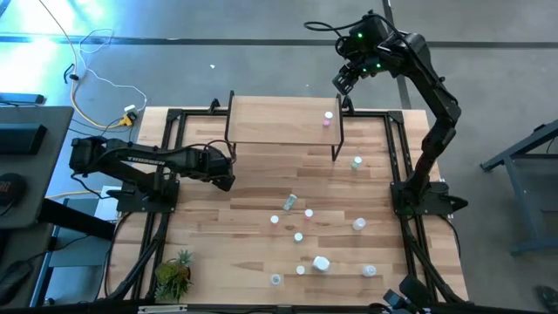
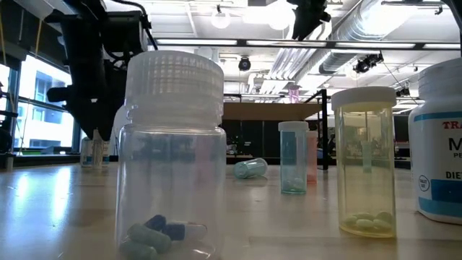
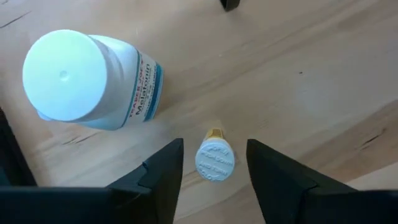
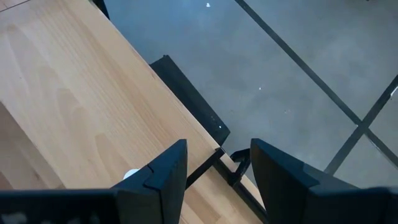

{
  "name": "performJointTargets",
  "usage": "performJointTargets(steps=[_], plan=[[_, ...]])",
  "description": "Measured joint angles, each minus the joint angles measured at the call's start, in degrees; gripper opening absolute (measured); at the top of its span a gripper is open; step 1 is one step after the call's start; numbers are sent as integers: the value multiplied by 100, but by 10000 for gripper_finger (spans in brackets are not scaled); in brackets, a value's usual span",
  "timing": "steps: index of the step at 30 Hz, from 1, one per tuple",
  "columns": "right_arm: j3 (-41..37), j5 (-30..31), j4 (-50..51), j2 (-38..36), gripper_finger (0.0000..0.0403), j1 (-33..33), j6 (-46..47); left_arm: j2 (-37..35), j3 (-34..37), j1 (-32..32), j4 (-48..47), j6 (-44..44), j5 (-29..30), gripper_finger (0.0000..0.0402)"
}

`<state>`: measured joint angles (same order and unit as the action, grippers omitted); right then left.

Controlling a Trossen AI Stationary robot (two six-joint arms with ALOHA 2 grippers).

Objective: Pick and place medicine bottles onto shelf by color
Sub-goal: Put the top yellow pill bottle on the shelf

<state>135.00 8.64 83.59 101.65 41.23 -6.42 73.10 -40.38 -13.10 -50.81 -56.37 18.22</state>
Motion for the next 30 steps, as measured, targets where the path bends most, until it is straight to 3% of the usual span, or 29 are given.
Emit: performJointTargets(steps=[12, 21, 30], plan=[[0, -11, 0, 0, 168, 0, -2, 13, 0, 2, -2, 127, 11, 72], [0, -9, 0, 0, 168, 0, 13, 9, -155, 4, -228, 277, -288, 80], [0, 7, 2, 0, 168, -2, 37, 7, -1448, 2, -1456, 715, -215, 77]])
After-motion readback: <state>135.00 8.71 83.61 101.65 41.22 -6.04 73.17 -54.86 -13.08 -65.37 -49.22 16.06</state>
